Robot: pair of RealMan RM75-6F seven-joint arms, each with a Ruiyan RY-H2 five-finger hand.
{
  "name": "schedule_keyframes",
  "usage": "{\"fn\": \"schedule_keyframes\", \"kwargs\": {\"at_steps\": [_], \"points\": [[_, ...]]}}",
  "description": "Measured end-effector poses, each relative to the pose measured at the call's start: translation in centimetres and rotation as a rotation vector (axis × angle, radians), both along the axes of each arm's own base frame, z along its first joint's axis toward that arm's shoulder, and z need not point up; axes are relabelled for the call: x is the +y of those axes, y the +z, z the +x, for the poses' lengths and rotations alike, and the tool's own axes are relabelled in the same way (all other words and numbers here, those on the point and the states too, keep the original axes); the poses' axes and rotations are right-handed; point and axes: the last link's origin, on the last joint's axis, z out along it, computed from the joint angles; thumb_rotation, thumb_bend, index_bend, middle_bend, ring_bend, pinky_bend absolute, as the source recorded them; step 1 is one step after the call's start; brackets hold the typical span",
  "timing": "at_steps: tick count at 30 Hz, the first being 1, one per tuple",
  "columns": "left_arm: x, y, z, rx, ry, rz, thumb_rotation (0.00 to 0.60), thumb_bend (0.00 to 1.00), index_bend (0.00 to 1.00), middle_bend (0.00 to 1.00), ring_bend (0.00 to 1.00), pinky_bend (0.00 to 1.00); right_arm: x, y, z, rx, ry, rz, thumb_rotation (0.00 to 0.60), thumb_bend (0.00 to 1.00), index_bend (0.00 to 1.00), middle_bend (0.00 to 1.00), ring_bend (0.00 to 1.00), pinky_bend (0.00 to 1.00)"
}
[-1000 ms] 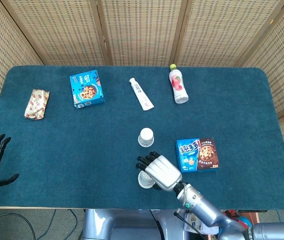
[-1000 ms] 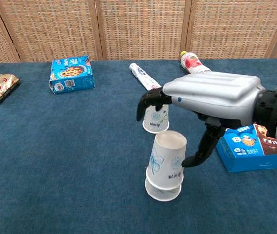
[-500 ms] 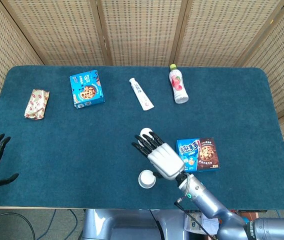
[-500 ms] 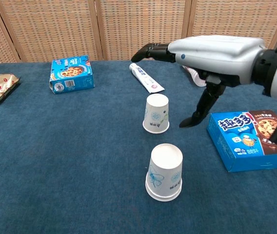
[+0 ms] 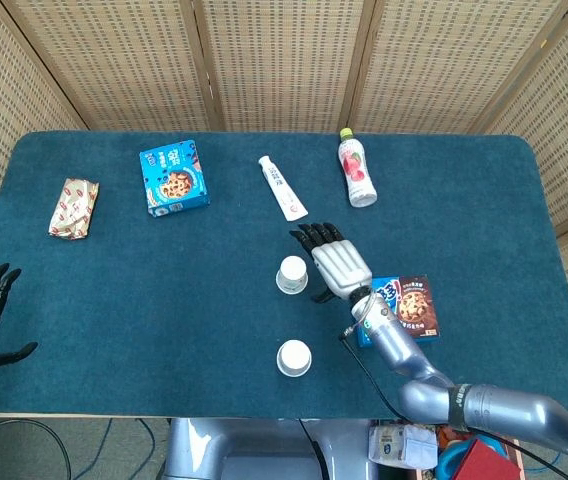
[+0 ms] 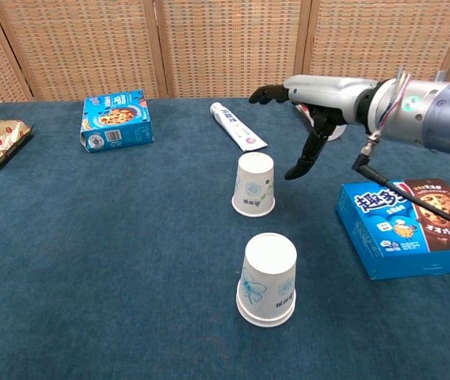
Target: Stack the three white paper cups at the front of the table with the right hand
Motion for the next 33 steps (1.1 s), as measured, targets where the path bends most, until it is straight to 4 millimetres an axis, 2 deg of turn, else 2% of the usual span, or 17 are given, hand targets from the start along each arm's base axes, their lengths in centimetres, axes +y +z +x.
{"fn": "schedule_keyframes", "kwargs": {"at_steps": [2,7,16,28,33], "points": [[0.2,0.0,-0.1,-0.001,0.009,-0.002,0.600,0.13,0.00,0.00,0.00,0.00,-0.7,-0.9,-0.2,-0.004,-0.021,0.011,0.600,0.00,0.12,0.20,0.12,0.23],[0.5,-0.1,-0.2,0.002,0.021,-0.008,0.600,0.13,0.00,0.00,0.00,0.00,-1.6,-2.6,-0.4,-0.006,-0.038,0.022,0.600,0.07,0.17,0.26,0.18,0.26],[1.1,-0.2,-0.6,0.002,0.042,-0.009,0.600,0.13,0.00,0.00,0.00,0.00,-2.3,-4.3,-1.0,-0.017,-0.057,0.034,0.600,0.16,0.30,0.38,0.28,0.28],[1.4,-0.2,-0.9,0.005,0.059,-0.009,0.600,0.13,0.00,0.00,0.00,0.00,-2.9,-5.2,-1.2,-0.039,-0.065,0.009,0.600,0.33,0.45,0.53,0.39,0.30],[1.4,-0.3,-0.9,0.008,0.061,-0.011,0.600,0.13,0.00,0.00,0.00,0.00,-2.9,-5.4,-1.3,-0.059,-0.059,0.001,0.600,0.36,0.50,0.56,0.41,0.30]]}}
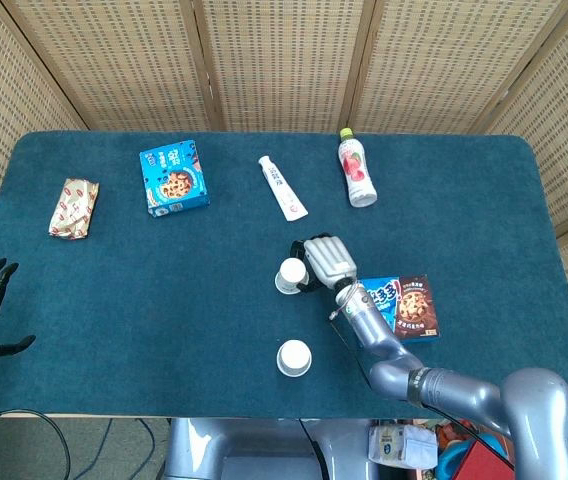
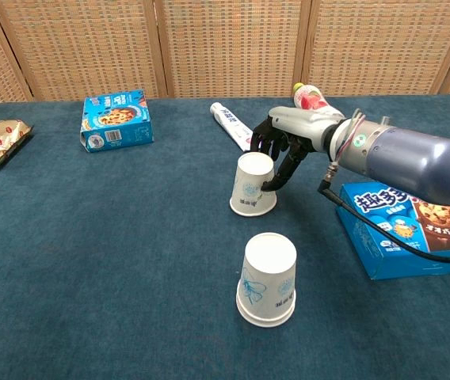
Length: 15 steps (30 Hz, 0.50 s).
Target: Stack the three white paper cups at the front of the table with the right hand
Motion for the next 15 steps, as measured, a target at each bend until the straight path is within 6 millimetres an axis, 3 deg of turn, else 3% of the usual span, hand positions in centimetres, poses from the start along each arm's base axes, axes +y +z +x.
{"fn": "schedule_keyframes", "kwargs": {"at_steps": [9,15], "points": [[0.0,-0.1,0.0,0.002,0.000,-0.005,0.600,0.13,0.00,0.00,0.00,0.00,0.7,0.7,0.6,-0.047,0.026,0.006,0.600,0.38,0.50,0.57,0.41,0.31],[0.1,-0.3,0.1,0.006,-0.005,-0.014,0.600,0.13,0.00,0.00,0.00,0.00,2.1,2.4,1.6,-0.069,0.088,0.032,0.600,0.38,0.50,0.56,0.41,0.31]]}}
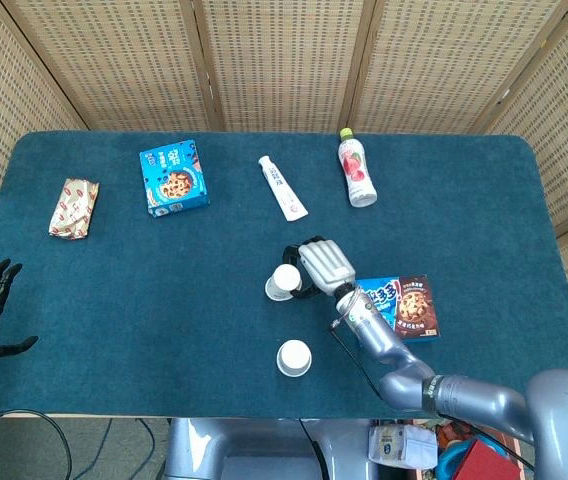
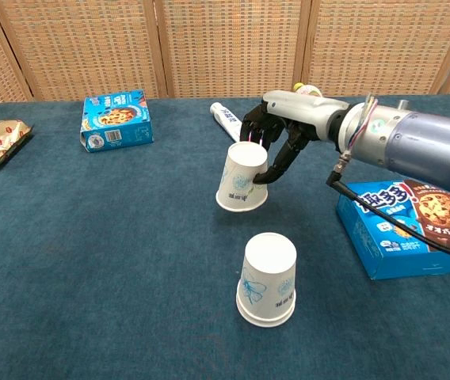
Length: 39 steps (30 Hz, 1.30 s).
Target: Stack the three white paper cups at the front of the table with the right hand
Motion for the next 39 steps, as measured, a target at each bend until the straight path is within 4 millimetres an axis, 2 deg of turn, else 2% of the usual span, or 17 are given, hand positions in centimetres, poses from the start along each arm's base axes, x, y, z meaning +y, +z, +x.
{"fn": "schedule_keyframes", "kwargs": {"at_steps": [10,19,31,39], "points": [[-0.5,-0.2,0.4,0.002,-0.027,-0.007,0.600,0.13,0.00,0.00,0.00,0.00,4.5,4.4,1.3,0.007,0.170,0.030,0.600,0.38,0.50,0.56,0.41,0.31],[-1.1,-0.2,0.8,0.003,-0.048,-0.002,0.600,0.13,0.00,0.00,0.00,0.00,9.2,7.5,1.0,0.036,0.284,0.051,0.600,0.38,0.50,0.56,0.41,0.31],[-1.2,-0.2,0.8,0.005,-0.051,0.001,0.600,0.13,0.00,0.00,0.00,0.00,11.6,8.2,-0.6,0.065,0.321,0.081,0.600,0.38,0.50,0.55,0.41,0.31],[-1.2,-0.3,0.9,0.009,-0.052,-0.002,0.600,0.13,0.00,0.00,0.00,0.00,12.0,8.1,-1.0,0.043,0.327,0.090,0.600,0.38,0.50,0.55,0.41,0.33]]}}
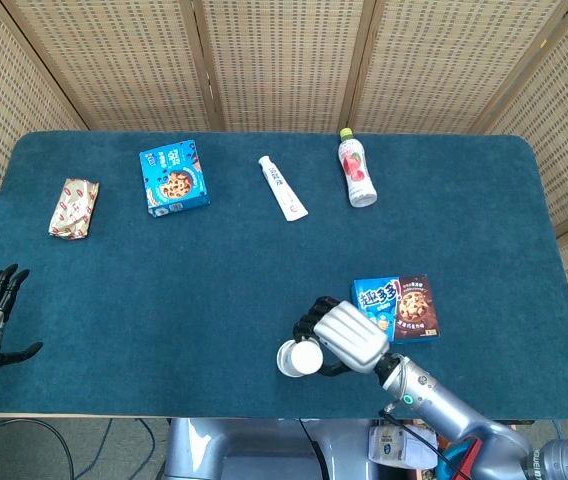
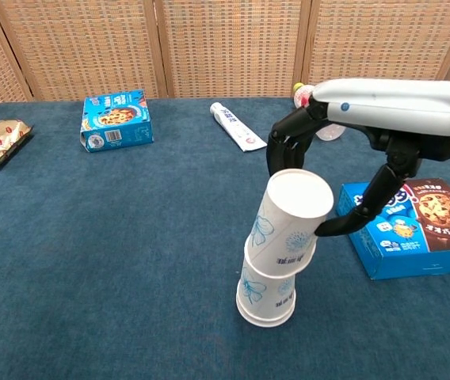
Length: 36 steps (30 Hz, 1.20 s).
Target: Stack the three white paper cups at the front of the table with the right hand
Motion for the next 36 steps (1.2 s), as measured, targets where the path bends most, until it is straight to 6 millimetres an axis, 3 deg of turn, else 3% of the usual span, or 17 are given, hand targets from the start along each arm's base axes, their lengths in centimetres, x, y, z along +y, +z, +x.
{"fn": "schedule_keyframes", "kwargs": {"at_steps": [17,20,22,25,27,36], "points": [[-0.1,0.3,-0.1,-0.010,0.002,0.003,0.600,0.13,0.00,0.00,0.00,0.00,-0.2,-1.5,0.2,0.005,-0.001,-0.002,0.600,0.38,0.50,0.53,0.41,0.33],[-0.1,0.3,-0.1,-0.010,0.002,0.003,0.600,0.13,0.00,0.00,0.00,0.00,-0.3,-1.7,0.1,0.013,-0.002,-0.003,0.600,0.38,0.49,0.45,0.40,0.31],[0.0,0.3,-0.1,-0.011,0.002,0.003,0.600,0.13,0.00,0.00,0.00,0.00,-0.3,-1.8,0.0,0.023,-0.002,0.005,0.600,0.35,0.42,0.34,0.34,0.26],[0.0,0.3,-0.2,-0.010,0.002,0.004,0.600,0.13,0.00,0.00,0.00,0.00,-0.2,-1.9,-0.1,0.050,0.000,0.026,0.600,0.20,0.27,0.17,0.20,0.17],[0.0,0.3,-0.2,-0.009,0.002,0.004,0.600,0.13,0.00,0.00,0.00,0.00,-0.1,-1.8,-0.2,0.067,0.005,0.036,0.600,0.15,0.22,0.11,0.15,0.14],[0.0,0.2,-0.2,-0.007,0.003,0.002,0.600,0.13,0.00,0.00,0.00,0.00,-0.1,-1.1,-0.3,0.061,0.012,0.020,0.600,0.15,0.21,0.09,0.12,0.10]]}}
